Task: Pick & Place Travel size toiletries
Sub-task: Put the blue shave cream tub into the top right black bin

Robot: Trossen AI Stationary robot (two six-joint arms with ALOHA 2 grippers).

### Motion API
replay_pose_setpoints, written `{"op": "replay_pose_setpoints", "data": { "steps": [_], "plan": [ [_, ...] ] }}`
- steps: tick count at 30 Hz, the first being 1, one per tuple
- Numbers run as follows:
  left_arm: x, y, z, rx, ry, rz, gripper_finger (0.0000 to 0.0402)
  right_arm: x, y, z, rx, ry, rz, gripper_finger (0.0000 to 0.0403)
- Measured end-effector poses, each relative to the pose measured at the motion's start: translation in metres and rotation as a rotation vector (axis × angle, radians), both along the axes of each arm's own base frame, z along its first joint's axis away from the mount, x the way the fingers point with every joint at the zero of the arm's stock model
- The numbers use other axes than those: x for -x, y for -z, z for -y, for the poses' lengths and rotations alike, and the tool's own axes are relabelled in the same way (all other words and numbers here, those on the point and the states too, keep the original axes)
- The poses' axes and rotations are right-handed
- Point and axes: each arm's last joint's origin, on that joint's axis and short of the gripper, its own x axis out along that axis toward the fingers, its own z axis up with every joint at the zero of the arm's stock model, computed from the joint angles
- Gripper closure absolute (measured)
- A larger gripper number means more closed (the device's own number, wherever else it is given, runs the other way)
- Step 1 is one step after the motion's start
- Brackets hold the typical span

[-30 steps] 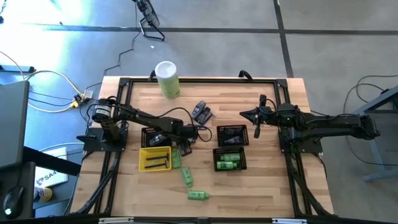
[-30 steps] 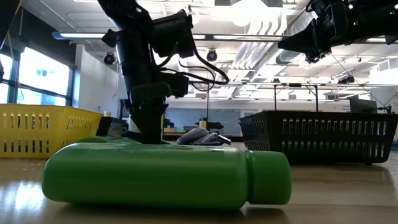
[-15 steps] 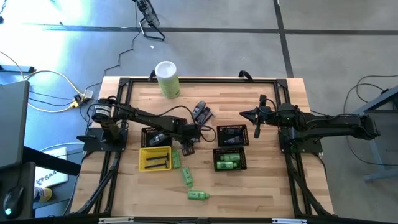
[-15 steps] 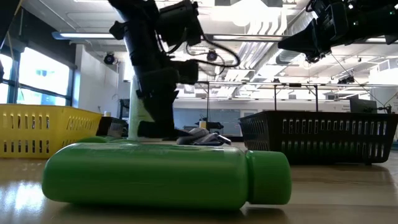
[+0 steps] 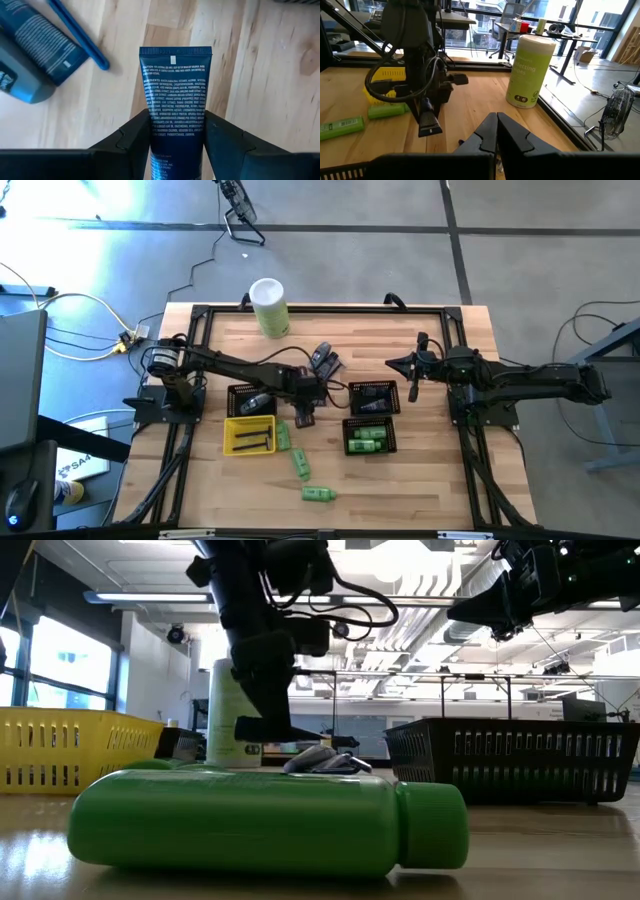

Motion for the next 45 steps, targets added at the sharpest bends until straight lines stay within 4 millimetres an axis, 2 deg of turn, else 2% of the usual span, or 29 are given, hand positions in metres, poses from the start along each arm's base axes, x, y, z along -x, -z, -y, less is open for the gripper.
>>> {"op": "replay_pose_setpoints", "data": {
  "steps": [9, 14, 20, 29, 38, 45],
  "plan": [
    [-0.005, -0.008, 0.0, -0.014, -0.003, 0.032, 0.0241, 0.0, 0.001, 0.0, -0.01, 0.001, -0.003, 0.04],
    [-0.001, -0.02, -0.005, -0.084, 0.008, 0.05, 0.0241, 0.0, 0.003, 0.0, -0.014, 0.008, -0.026, 0.04],
    [0.002, -0.027, -0.016, -0.167, -0.003, 0.055, 0.0241, 0.001, 0.003, 0.001, -0.019, 0.034, -0.025, 0.04],
    [0.004, -0.039, -0.034, -0.28, -0.009, 0.09, 0.0241, -0.002, 0.006, 0.001, -0.155, 0.053, -0.008, 0.04],
    [-0.008, -0.051, -0.043, -0.453, -0.007, 0.212, 0.0241, -0.019, 0.017, 0.003, -0.364, 0.086, -0.003, 0.04],
    [-0.013, -0.057, -0.043, -0.488, 0.013, 0.277, 0.0241, -0.038, 0.027, 0.006, -0.485, 0.109, 0.032, 0.04]
  ]
}}
